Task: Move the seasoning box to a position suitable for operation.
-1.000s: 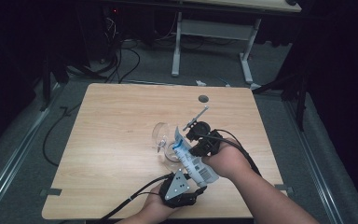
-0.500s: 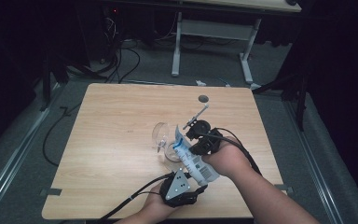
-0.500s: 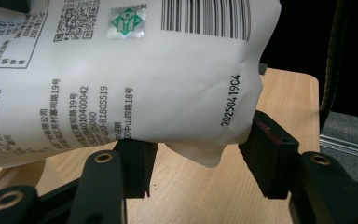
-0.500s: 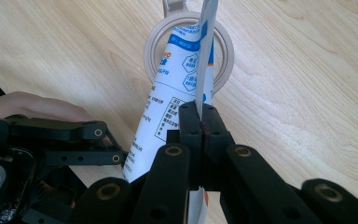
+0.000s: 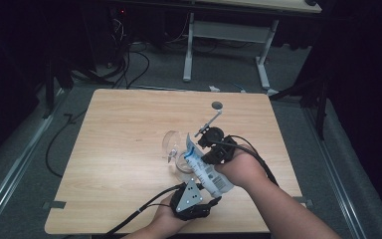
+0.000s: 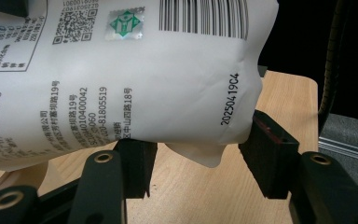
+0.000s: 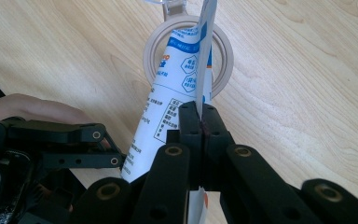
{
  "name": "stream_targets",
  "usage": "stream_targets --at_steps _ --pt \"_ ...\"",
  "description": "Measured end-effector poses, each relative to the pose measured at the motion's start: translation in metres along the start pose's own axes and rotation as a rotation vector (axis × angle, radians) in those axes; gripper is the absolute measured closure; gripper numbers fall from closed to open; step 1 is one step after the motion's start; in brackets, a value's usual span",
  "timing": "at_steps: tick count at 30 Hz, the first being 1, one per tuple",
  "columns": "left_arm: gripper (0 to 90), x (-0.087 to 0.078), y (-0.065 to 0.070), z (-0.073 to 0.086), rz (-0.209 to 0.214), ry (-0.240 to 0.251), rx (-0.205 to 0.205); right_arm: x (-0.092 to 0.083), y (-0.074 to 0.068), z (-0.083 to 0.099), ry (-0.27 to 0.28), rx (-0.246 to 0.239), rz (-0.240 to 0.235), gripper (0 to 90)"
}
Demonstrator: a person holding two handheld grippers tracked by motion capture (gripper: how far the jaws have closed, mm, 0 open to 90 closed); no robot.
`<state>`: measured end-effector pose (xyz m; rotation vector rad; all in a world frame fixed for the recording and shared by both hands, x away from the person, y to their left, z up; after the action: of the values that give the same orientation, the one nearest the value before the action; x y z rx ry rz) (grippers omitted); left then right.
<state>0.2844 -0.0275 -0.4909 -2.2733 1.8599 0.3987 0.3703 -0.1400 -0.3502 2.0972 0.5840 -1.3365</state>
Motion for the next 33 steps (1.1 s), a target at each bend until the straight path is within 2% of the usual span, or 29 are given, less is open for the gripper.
stream_targets --at_steps 33 --pt "47.7 -0.0020 -0.0017 -0.0020 -0.001 0.019 -0.013 -0.0012 -0.0006 -0.0062 -0.001 -0.018 0.006 90.0"
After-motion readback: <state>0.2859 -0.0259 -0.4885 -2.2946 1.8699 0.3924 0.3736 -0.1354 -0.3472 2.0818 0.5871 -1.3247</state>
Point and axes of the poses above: each handheld gripper's, and its own axes: x roughly forward along the jaws, z roughly out of its underside, y roughly to its right, the point moved 1 cm from there along x, roughly forward along the jaws, and after that the axes turned 13 degrees about z, right-handed, at the moved point
